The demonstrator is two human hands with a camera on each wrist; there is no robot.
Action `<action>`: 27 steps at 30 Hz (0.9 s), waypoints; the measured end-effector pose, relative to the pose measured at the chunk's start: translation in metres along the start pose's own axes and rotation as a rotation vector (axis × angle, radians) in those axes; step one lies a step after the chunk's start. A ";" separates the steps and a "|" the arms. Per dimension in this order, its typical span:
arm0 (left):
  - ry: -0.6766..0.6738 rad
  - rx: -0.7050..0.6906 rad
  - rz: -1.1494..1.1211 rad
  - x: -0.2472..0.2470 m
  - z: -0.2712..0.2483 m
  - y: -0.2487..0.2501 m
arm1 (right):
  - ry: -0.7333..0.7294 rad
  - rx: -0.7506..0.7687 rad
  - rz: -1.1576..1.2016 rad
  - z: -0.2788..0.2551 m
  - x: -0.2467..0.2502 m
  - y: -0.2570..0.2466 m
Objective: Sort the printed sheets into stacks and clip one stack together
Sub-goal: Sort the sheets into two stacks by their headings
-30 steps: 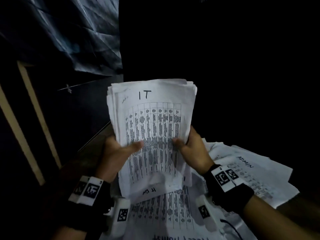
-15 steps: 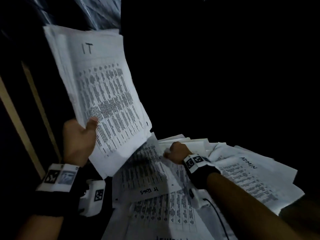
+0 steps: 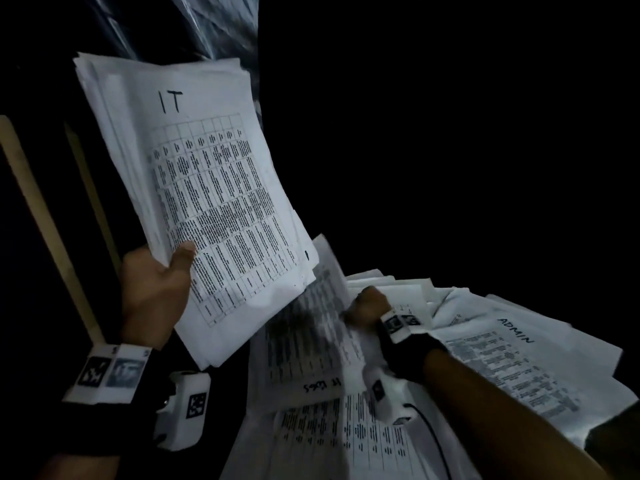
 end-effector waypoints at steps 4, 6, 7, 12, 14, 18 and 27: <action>-0.016 0.020 0.000 -0.004 0.004 -0.006 | 0.063 -0.105 0.295 -0.024 0.040 0.044; -0.020 0.033 -0.004 -0.009 0.002 -0.008 | 0.032 -0.157 0.373 -0.041 0.054 0.065; -0.021 0.036 -0.009 -0.010 0.001 -0.008 | 0.007 -0.195 0.330 -0.049 0.057 0.074; -0.051 0.078 -0.045 -0.026 -0.013 -0.005 | -0.076 -0.164 -0.115 -0.069 0.053 0.093; -0.080 0.099 -0.052 -0.032 -0.020 -0.004 | -0.067 -0.140 -0.214 -0.072 0.049 0.087; -0.127 0.103 -0.063 -0.040 -0.030 -0.001 | 0.068 -0.161 -0.187 -0.079 0.057 0.071; -0.121 0.079 -0.078 -0.040 -0.029 -0.001 | 0.089 -0.372 0.329 -0.073 0.059 0.114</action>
Point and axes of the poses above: each hand's wrist, its own z-axis towards the middle knuckle, its own x-axis out of the back of the hand, y = z × x, the point moved 6 cm from there along z, towards the middle knuckle, and after that the axes turned 9 degrees about y, right-handed, at the moved point
